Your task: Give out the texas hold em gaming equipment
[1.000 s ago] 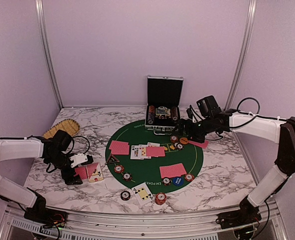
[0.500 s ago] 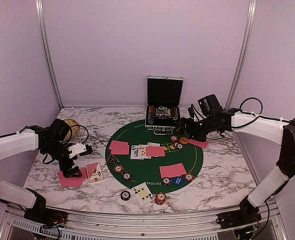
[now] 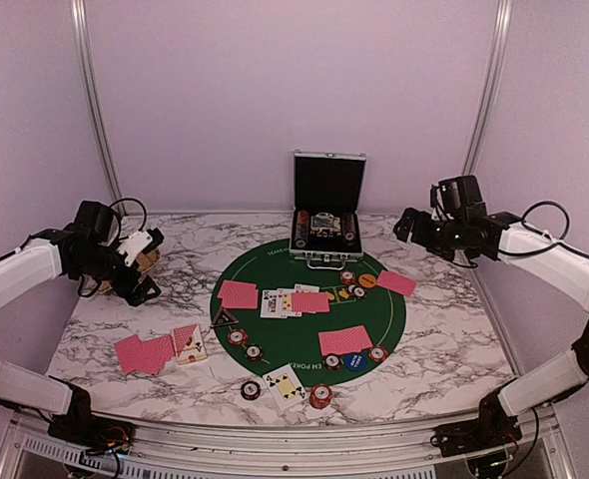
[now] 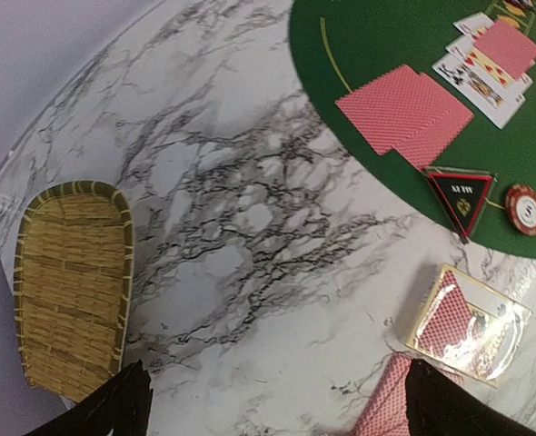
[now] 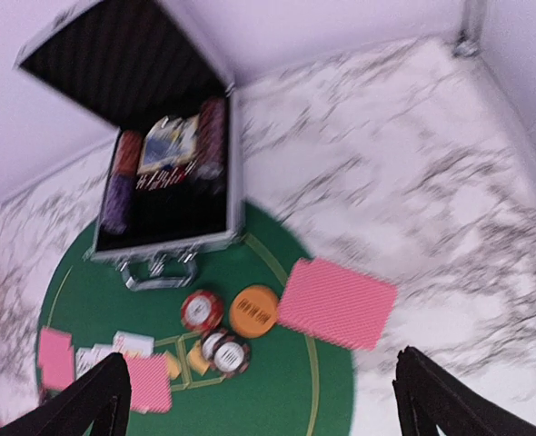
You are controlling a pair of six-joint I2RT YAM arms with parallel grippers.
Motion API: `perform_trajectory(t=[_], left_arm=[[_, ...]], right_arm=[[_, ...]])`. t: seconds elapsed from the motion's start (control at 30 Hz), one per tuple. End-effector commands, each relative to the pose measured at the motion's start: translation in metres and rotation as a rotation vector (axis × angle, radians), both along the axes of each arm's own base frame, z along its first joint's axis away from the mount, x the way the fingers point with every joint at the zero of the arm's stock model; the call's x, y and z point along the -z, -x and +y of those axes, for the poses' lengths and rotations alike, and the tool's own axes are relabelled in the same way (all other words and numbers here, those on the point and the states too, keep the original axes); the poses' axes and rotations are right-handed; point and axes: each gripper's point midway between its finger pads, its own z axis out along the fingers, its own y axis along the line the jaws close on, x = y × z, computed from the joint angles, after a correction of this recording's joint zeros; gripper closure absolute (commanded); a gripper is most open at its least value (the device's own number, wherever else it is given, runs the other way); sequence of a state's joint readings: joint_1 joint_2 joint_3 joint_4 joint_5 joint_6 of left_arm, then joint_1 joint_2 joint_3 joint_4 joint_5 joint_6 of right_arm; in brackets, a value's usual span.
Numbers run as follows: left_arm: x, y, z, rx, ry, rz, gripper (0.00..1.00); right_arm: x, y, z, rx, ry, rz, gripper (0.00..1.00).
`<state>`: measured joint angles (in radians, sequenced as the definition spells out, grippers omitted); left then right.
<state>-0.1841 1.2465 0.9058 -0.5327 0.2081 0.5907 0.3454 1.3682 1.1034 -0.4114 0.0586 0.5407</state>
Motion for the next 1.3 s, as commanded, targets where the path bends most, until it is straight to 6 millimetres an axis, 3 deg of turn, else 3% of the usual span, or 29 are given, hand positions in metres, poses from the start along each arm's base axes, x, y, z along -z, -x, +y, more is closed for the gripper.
perform_trajectory(t=[0.0,0.17,0.27,0.4,0.47,0.8,1.0,1.27], left_arm=[[-0.037,-0.044,0.03,-0.246,0.167,-0.202,0.01],[-0.037,-0.06,0.051,-0.382,0.263,-0.298,0.01],[-0.033,-0.073,0.061,-0.47,0.304,-0.355,0.01],[-0.023,-0.082,0.06,-0.495,0.385,-0.404,0.01],[-0.014,-0.084,0.071,-0.528,0.406,-0.431,0.01],[0.009,-0.093,0.076,-0.562,0.457,-0.509,0.01],[0.014,-0.092,0.083,-0.58,0.455,-0.585,0.01],[0.008,-0.081,0.09,-0.609,0.469,-0.653,0.01]], right_arm=[[-0.02,0.001,-0.089,0.347,0.234,-0.224,0.01],[-0.028,0.031,-0.142,0.581,0.39,-0.486,0.01],[-0.023,0.035,-0.148,0.573,0.495,-0.52,0.01],[-0.005,0.038,-0.161,0.637,0.574,-0.502,0.01],[0.003,0.042,-0.161,0.611,0.608,-0.529,0.01],[0.026,0.059,-0.181,0.633,0.603,-0.626,0.01],[0.031,0.062,-0.178,0.565,0.582,-0.689,0.01],[0.039,0.04,-0.147,0.349,0.587,-0.766,0.01]])
